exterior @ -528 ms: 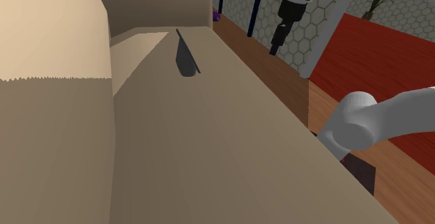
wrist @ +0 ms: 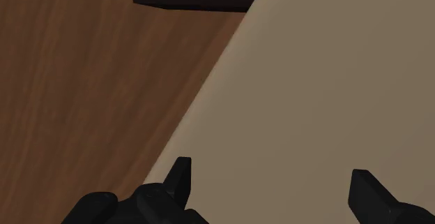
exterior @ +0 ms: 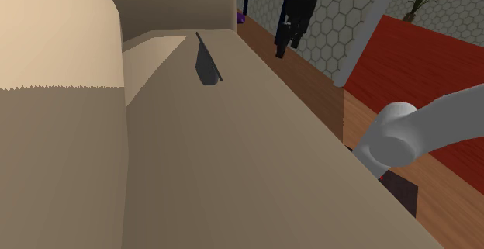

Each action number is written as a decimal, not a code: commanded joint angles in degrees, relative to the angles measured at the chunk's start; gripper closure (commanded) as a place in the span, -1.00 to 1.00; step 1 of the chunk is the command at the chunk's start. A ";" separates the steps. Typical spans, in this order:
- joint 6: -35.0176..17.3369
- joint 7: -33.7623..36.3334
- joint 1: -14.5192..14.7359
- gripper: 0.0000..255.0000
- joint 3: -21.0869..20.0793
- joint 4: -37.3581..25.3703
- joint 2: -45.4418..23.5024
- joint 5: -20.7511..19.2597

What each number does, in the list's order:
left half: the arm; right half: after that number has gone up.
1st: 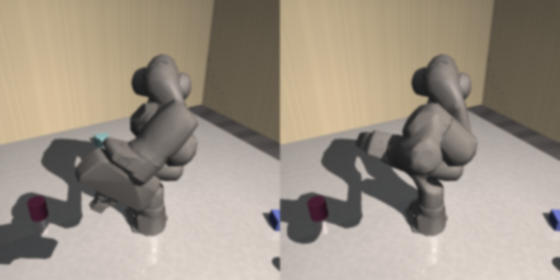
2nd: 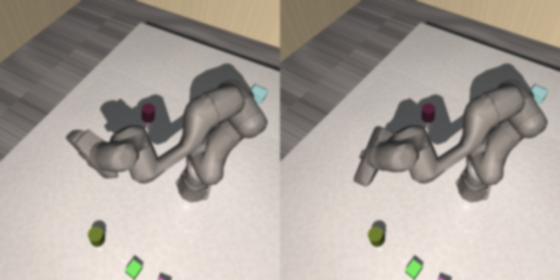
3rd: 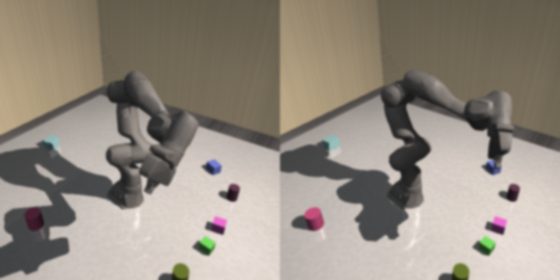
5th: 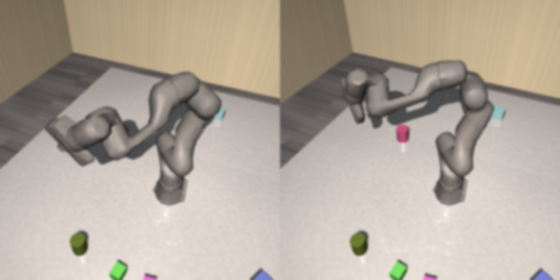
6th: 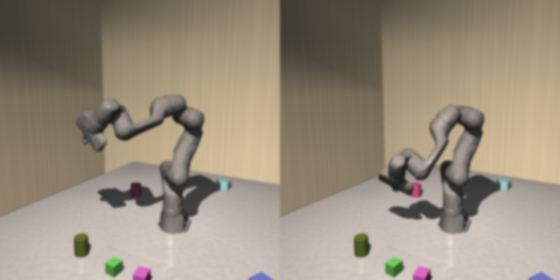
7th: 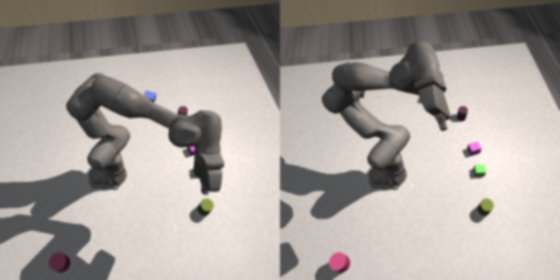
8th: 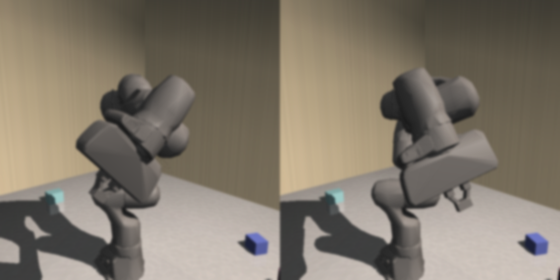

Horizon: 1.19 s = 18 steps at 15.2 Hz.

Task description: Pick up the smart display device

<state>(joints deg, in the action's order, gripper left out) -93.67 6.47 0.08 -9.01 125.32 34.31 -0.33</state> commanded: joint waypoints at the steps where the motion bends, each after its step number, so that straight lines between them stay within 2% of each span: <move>1: -0.08 5.47 -0.42 -1.00 -2.87 -3.06 -3.45 0.53; 7: 1.16 20.75 -2.08 -1.00 -10.27 -15.98 -16.48 -1.02; 12: 4.52 33.80 -2.16 -1.00 -15.38 -30.24 -29.73 -5.59; 15: 8.12 41.38 -0.62 -1.00 -17.47 -41.00 -38.96 -9.75; 18: 13.38 48.02 2.92 -1.00 -18.23 -54.53 -49.42 -14.70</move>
<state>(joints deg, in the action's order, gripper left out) -82.33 52.15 1.85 -27.02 75.51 -11.69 -13.38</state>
